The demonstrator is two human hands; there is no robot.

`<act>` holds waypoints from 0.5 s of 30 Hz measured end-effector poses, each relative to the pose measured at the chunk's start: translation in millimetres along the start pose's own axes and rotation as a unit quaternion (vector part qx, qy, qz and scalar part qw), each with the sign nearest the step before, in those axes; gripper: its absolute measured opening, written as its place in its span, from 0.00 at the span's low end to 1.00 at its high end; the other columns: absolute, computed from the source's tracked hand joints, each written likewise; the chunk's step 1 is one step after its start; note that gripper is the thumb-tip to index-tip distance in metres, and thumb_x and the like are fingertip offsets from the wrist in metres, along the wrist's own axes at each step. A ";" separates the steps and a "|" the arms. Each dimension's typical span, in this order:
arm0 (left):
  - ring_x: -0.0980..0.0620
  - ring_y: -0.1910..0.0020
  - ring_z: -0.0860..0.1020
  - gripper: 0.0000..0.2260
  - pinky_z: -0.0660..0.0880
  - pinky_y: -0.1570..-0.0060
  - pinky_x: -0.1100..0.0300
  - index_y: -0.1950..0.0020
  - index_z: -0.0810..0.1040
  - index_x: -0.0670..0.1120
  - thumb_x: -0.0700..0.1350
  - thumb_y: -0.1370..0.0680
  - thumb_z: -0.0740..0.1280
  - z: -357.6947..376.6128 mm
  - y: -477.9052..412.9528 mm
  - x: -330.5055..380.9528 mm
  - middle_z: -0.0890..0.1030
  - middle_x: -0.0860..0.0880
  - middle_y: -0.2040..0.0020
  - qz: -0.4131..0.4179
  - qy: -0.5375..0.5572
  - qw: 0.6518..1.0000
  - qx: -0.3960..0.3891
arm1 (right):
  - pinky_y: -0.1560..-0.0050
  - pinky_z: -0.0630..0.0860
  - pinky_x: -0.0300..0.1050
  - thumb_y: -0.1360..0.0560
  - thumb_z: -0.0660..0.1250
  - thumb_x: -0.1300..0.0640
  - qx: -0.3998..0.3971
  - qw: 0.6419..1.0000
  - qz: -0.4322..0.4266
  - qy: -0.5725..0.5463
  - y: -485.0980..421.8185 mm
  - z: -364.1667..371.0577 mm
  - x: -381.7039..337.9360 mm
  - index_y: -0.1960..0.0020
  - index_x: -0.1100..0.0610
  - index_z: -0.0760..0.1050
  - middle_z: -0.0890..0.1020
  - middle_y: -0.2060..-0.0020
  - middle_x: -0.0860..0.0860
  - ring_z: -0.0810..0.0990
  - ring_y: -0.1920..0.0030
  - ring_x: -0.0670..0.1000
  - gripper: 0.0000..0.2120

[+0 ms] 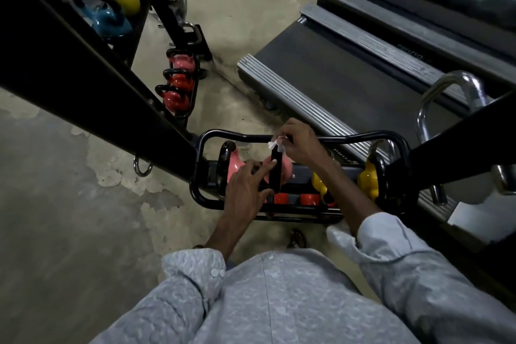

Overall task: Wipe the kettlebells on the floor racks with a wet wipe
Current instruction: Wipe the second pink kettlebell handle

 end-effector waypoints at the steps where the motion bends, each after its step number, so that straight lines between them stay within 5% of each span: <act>1: 0.49 0.52 0.79 0.37 0.79 0.56 0.54 0.28 0.75 0.56 0.48 0.35 0.82 -0.2 -0.8 -0.8 0.77 0.50 0.44 0.002 -0.001 1.000 -0.002 | 0.60 0.69 0.29 0.29 0.70 0.66 -0.003 1.000 -0.022 0.004 1.4 0.3 -0.9 0.56 0.57 0.86 0.76 0.59 0.49 0.75 0.62 0.43 0.08; 7: 0.49 0.52 0.78 0.37 0.77 0.55 0.56 0.28 0.75 0.55 0.51 0.36 0.83 -0.2 -5.7 0.8 0.78 0.49 0.44 0.026 -0.013 1.000 -0.008 | 0.52 0.72 0.44 0.25 0.68 0.64 -0.011 0.997 0.072 0.032 -12.8 -0.3 4.2 0.52 0.58 0.87 0.79 0.60 0.51 0.76 0.55 0.50 0.09; 15: 0.46 0.45 0.78 0.37 0.77 0.50 0.51 0.30 0.71 0.49 0.51 0.36 0.80 -6.8 -13.3 -4.3 0.76 0.49 0.39 0.017 0.057 0.998 0.009 | 0.57 0.77 0.45 0.25 0.69 0.66 0.038 0.997 -0.060 0.019 44.8 12.6 -12.6 0.52 0.57 0.83 0.76 0.53 0.50 0.78 0.55 0.48 0.07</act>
Point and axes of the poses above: each hand's wrist, its own y-axis away from the middle knuckle, its own z-axis out of the palm, x = y × z, the point moved 1 cm from there along -y, towards the middle knuckle
